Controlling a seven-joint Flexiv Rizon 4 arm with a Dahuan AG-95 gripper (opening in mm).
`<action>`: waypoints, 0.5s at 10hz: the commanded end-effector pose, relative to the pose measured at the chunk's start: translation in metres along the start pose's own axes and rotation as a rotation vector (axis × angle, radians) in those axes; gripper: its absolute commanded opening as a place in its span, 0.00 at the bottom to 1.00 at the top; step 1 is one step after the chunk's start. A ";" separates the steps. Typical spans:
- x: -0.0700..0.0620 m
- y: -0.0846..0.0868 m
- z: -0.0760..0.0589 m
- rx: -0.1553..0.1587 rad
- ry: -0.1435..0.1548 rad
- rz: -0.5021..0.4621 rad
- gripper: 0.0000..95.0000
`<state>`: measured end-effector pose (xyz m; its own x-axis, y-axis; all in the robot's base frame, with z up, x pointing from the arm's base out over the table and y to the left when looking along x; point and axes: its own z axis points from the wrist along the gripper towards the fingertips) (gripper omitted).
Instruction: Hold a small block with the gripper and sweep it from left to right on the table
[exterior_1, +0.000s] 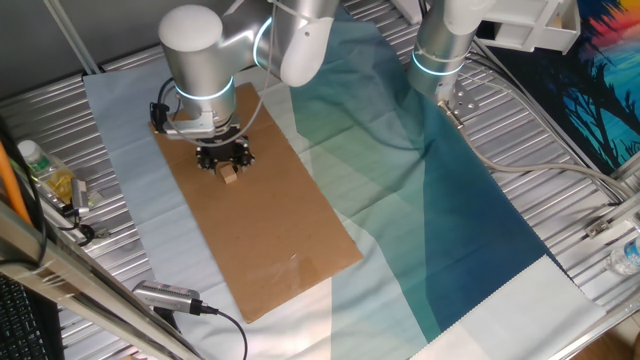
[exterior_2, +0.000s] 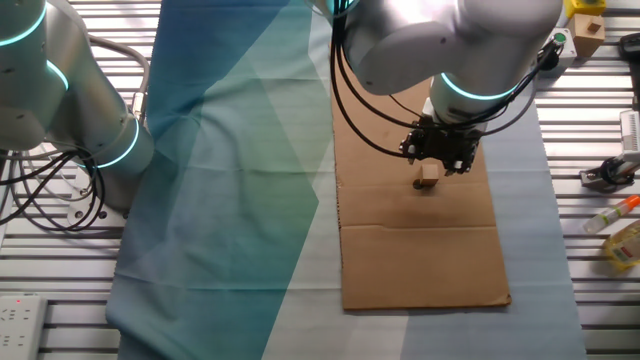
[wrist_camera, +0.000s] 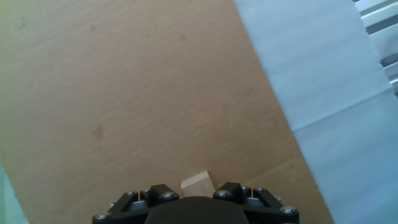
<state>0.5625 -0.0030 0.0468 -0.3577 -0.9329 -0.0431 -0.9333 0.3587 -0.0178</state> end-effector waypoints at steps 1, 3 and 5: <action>0.000 0.000 0.000 -0.009 0.006 -0.009 0.60; 0.000 0.000 0.000 -0.018 -0.007 -0.005 0.60; 0.000 0.000 0.000 -0.017 -0.003 -0.003 0.60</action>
<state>0.5623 -0.0026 0.0483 -0.3562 -0.9336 -0.0401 -0.9343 0.3564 0.0001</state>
